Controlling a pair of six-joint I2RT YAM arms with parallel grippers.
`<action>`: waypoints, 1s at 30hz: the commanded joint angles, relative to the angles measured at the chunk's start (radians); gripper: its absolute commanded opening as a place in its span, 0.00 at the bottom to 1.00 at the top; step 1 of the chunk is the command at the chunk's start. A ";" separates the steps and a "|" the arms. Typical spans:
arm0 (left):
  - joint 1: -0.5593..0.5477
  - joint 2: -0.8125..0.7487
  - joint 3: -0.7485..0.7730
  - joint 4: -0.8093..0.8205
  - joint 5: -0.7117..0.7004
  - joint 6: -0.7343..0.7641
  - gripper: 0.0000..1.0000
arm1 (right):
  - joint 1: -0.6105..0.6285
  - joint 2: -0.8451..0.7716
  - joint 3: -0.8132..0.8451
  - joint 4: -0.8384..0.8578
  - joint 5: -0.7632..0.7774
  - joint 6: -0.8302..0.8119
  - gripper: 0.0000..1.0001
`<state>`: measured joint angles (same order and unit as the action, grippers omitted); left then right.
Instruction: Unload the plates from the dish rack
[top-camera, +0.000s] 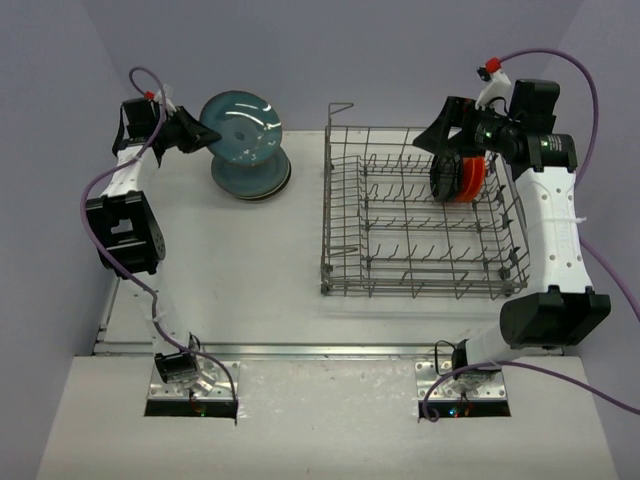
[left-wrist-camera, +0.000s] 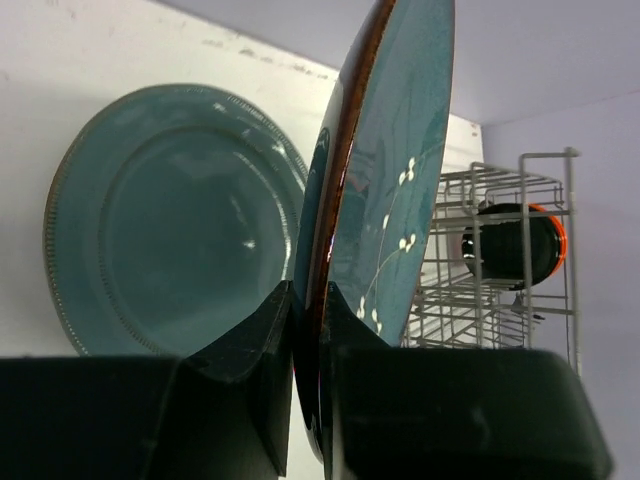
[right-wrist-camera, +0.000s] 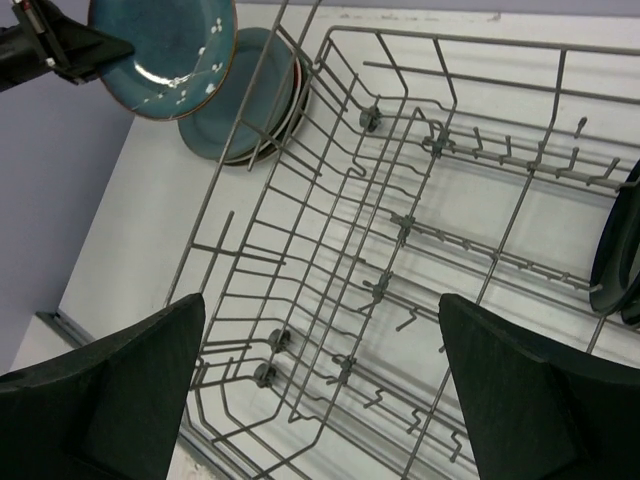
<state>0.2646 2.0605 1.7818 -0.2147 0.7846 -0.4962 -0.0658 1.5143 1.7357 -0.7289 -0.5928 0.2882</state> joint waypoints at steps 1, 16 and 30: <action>-0.008 0.049 0.099 0.068 0.058 -0.004 0.00 | 0.002 0.003 0.036 -0.033 0.018 0.000 0.98; 0.013 0.211 0.102 0.056 0.068 0.019 0.08 | 0.003 0.019 0.055 -0.109 0.053 -0.016 0.99; 0.007 -0.007 0.002 -0.155 -0.141 0.281 0.64 | 0.001 0.161 0.096 -0.208 0.386 -0.110 0.99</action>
<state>0.2754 2.2185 1.7785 -0.3330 0.7296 -0.3558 -0.0631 1.6395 1.8285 -0.9259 -0.3142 0.2182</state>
